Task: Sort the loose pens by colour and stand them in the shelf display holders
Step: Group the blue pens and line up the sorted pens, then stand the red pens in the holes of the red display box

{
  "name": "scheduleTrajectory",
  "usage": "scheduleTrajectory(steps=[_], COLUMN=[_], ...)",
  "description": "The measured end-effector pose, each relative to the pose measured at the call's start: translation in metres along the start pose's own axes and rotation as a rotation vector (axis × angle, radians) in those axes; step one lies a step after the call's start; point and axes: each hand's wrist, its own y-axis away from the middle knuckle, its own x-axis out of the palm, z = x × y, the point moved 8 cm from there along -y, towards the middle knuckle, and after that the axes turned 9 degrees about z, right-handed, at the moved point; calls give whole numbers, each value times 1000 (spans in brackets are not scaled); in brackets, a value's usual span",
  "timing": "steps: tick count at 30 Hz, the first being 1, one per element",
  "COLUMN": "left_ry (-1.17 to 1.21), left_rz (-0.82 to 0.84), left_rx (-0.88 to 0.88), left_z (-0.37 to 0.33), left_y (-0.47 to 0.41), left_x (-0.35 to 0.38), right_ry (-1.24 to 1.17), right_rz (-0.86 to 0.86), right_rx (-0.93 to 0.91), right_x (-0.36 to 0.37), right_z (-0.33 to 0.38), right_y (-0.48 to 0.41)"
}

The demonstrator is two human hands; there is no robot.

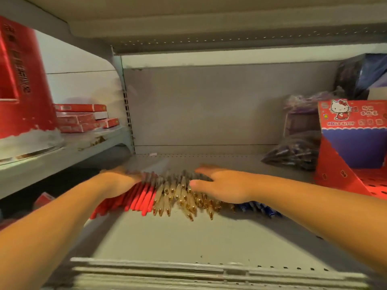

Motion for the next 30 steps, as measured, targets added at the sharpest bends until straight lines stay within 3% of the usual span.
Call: scheduleTrajectory(steps=[4, 16, 24, 30], left_ry=[203, 254, 202, 347], left_rz=[60, 286, 128, -56], left_rx=[63, 57, 20, -26], left_z=[-4, -18, -3, 34], left_y=[3, 11, 3, 3], left_x=[12, 41, 20, -16], right_ry=[40, 320, 282, 192], right_rz=[21, 115, 53, -15], right_rx=[-25, 89, 74, -1], right_x=[10, 32, 25, 9], right_z=[33, 57, 52, 67], right_y=[-36, -92, -83, -69])
